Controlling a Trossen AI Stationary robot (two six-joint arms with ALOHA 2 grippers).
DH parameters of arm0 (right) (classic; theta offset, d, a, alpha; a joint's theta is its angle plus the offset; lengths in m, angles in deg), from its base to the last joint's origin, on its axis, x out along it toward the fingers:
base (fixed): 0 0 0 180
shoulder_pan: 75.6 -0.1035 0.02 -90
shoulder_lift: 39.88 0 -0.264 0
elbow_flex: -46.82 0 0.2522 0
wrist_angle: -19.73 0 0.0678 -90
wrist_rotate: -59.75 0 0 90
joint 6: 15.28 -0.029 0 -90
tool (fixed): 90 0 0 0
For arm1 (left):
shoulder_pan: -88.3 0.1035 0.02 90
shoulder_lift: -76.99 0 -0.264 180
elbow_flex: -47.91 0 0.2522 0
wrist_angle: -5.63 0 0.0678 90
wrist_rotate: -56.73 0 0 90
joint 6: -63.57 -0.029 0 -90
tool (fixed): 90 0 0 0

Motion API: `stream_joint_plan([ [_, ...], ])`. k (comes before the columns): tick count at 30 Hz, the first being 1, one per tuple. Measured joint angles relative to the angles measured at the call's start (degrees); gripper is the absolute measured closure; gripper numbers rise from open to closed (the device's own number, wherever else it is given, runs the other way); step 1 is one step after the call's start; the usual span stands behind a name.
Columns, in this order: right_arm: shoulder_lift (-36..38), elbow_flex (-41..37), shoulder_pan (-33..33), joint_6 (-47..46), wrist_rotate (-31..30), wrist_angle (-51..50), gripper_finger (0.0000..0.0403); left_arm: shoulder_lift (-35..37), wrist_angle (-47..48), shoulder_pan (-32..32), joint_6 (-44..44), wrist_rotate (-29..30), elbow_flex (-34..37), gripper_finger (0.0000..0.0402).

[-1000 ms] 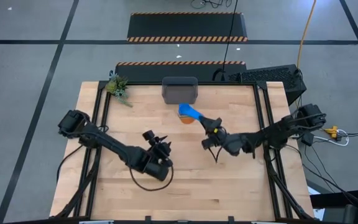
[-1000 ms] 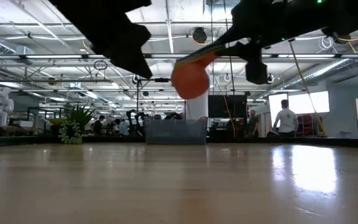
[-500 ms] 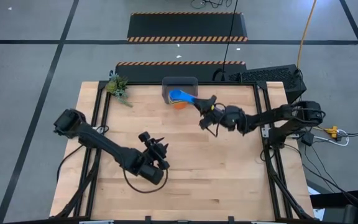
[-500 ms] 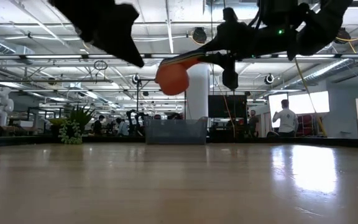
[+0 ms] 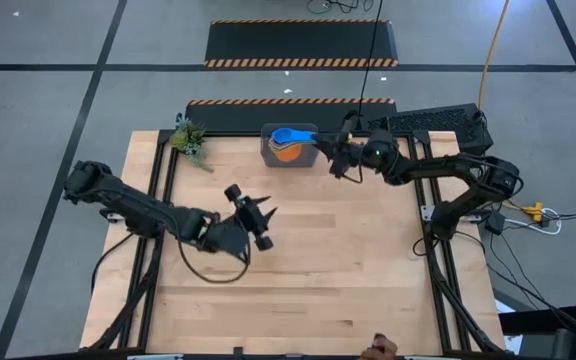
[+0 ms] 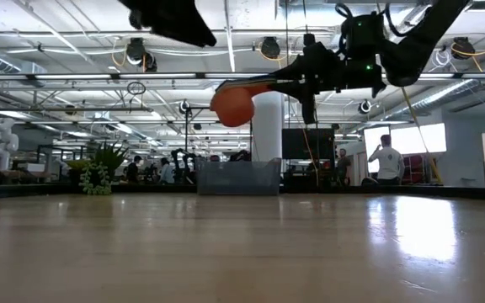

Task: Nest measuring cups in basket
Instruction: Put the stacked measuring cups into the bin

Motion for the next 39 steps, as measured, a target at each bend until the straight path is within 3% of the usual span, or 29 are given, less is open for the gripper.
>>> stream_joint_plan([
  [5,-1.6,5.0,3.2,-0.2,5.4,-7.6,0.0333,5.2,-18.8,6.6,-8.7,-8.2,11.1,0.0243],
  [9,-4.0,10.6,4.0,4.2,6.3,-14.2,0.0333,6.9,-27.4,13.0,-10.0,-15.8,16.9,0.0243],
  [15,-10.3,15.0,4.2,10.1,4.0,-13.7,0.0333,8.1,-28.6,18.9,-9.1,-21.5,19.6,0.0243],
  [23,-17.8,15.1,5.0,17.6,1.1,-11.2,0.0333,8.0,-28.7,20.7,-9.8,-22.3,19.9,0.0243],
  [26,-19.4,15.2,5.3,17.2,1.3,-7.7,0.0333,8.0,-28.9,21.5,-9.8,-22.4,19.9,0.0243],
  [39,-21.2,15.2,5.3,16.9,1.2,-12.9,0.0333,8.0,-29.6,26.4,-9.6,-25.3,19.9,0.0243],
])
